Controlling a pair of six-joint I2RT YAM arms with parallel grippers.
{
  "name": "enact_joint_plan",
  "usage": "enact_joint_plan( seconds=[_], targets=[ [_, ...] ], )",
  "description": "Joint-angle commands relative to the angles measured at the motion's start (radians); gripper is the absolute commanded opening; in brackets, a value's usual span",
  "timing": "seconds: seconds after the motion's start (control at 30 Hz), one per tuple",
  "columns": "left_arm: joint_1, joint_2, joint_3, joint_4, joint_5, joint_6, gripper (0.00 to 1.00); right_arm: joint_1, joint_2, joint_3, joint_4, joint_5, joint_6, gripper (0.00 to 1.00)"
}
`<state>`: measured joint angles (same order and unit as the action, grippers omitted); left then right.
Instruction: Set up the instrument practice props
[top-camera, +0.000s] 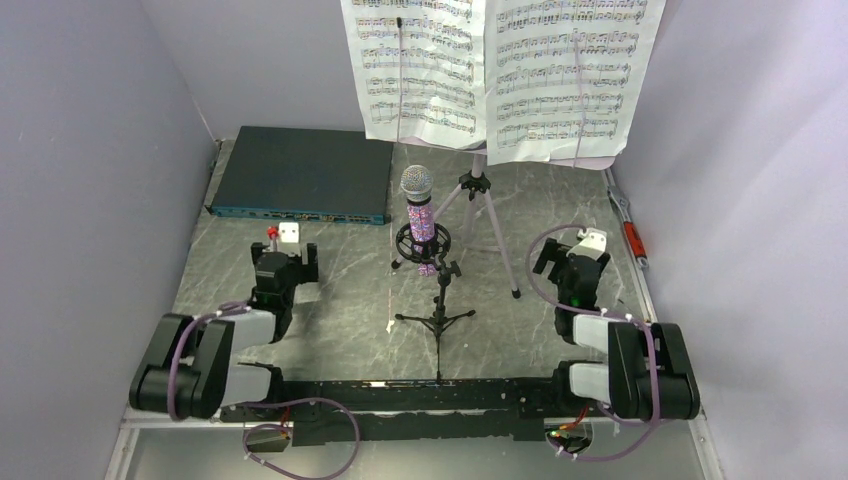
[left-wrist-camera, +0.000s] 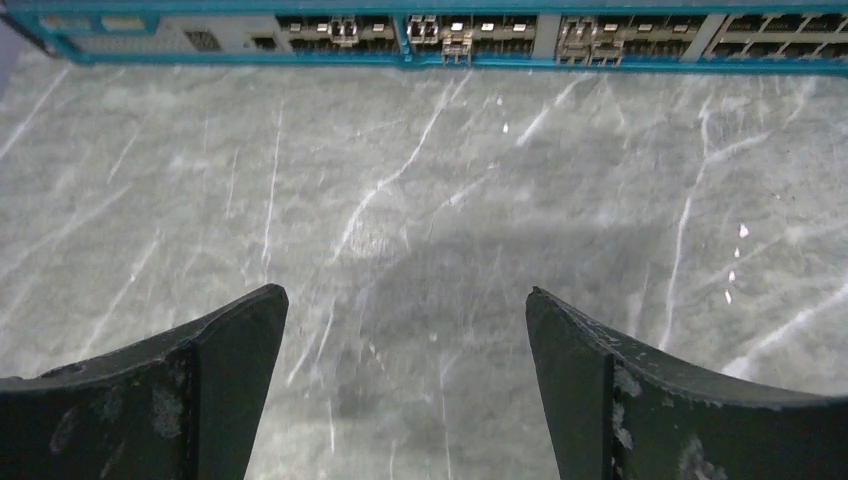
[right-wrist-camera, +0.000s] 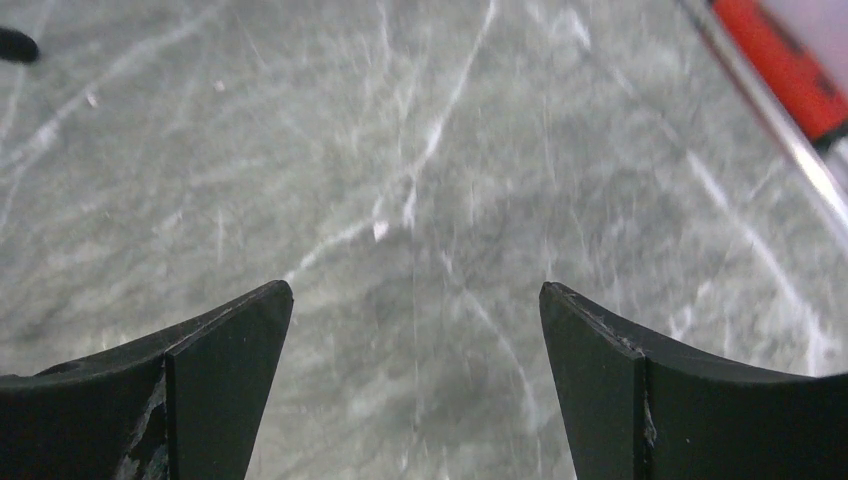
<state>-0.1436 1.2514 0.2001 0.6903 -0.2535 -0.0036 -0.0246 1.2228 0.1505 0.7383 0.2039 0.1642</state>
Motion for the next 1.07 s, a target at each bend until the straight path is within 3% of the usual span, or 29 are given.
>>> enact_joint_plan(
  seconds=[0.0,0.13,0.17,0.23,0.27,0.3,0.37,0.43,0.53,0.67,0.77,1.03],
  targets=[
    [0.012,0.122,-0.001,0.379,0.05,0.124,0.94,0.008,0.07,-0.012,0.416,0.025,-0.093,1.0],
    [0.093,0.389,0.032,0.589,0.15,0.096,0.94,0.009,0.261,-0.055,0.692,0.071,-0.09,1.0],
    [0.098,0.431,0.049,0.638,0.129,0.097,0.94,0.016,0.246,-0.041,0.659,0.062,-0.097,1.0],
    [0.116,0.337,0.123,0.334,0.163,0.05,0.94,0.018,0.233,0.03,0.477,0.047,-0.097,1.0],
    [0.124,0.36,0.127,0.357,0.171,0.055,0.94,0.019,0.259,0.064,0.472,0.065,-0.103,1.0],
    [0.126,0.398,0.124,0.438,0.154,0.067,0.94,0.019,0.249,0.099,0.35,0.085,-0.091,1.0],
    [0.129,0.346,0.134,0.321,0.15,0.033,0.94,0.018,0.258,0.077,0.437,0.094,-0.099,1.0],
    [0.128,0.391,0.101,0.474,0.107,0.044,0.94,0.018,0.245,0.087,0.378,0.1,-0.094,1.0],
    [0.124,0.357,0.133,0.327,0.097,0.022,0.94,0.018,0.254,0.086,0.404,0.09,-0.104,1.0],
    [0.141,0.362,0.178,0.26,0.117,0.01,0.94,0.018,0.257,0.095,0.39,0.083,-0.107,1.0],
    [0.141,0.385,0.173,0.318,0.116,0.009,0.94,0.018,0.258,0.095,0.39,0.081,-0.107,1.0],
    [0.141,0.377,0.182,0.284,0.121,0.009,0.94,0.018,0.257,0.092,0.392,0.08,-0.108,1.0]
  ],
)
